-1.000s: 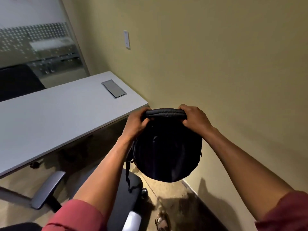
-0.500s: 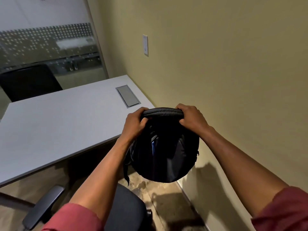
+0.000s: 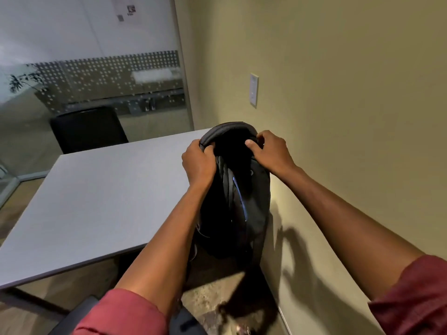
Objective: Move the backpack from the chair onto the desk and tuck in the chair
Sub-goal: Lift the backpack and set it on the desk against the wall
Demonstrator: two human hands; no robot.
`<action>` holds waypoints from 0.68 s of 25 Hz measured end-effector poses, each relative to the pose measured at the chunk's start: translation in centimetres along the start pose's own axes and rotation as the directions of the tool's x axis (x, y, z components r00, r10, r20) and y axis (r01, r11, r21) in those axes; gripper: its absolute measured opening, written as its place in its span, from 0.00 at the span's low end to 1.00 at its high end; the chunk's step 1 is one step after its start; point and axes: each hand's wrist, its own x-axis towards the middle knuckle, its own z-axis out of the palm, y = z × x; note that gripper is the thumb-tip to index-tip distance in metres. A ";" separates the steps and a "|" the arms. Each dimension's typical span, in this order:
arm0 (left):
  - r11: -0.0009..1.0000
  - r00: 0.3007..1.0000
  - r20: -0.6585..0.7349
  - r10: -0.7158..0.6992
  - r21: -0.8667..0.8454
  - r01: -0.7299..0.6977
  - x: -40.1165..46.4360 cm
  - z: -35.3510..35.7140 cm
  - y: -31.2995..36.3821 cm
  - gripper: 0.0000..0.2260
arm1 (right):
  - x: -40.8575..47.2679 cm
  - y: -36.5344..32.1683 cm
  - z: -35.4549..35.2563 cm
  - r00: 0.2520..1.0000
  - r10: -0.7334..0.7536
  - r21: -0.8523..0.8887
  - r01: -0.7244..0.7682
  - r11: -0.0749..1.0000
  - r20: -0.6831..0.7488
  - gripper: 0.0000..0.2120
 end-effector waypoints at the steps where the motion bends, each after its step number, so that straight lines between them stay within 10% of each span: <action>1: 1.000 0.999 -0.039 -0.022 -0.010 0.022 1.4 0.9 0.1 0.04 | 2.1 -0.8 0.6 0.999 -0.012 0.021 0.011 1.000 0.034 0.25; 17: 0.957 0.931 -0.252 -0.263 -0.192 0.218 17.1 17.7 -1.1 0.07 | 27.8 -1.2 10.3 0.942 -0.212 -0.073 0.237 0.969 0.259 0.27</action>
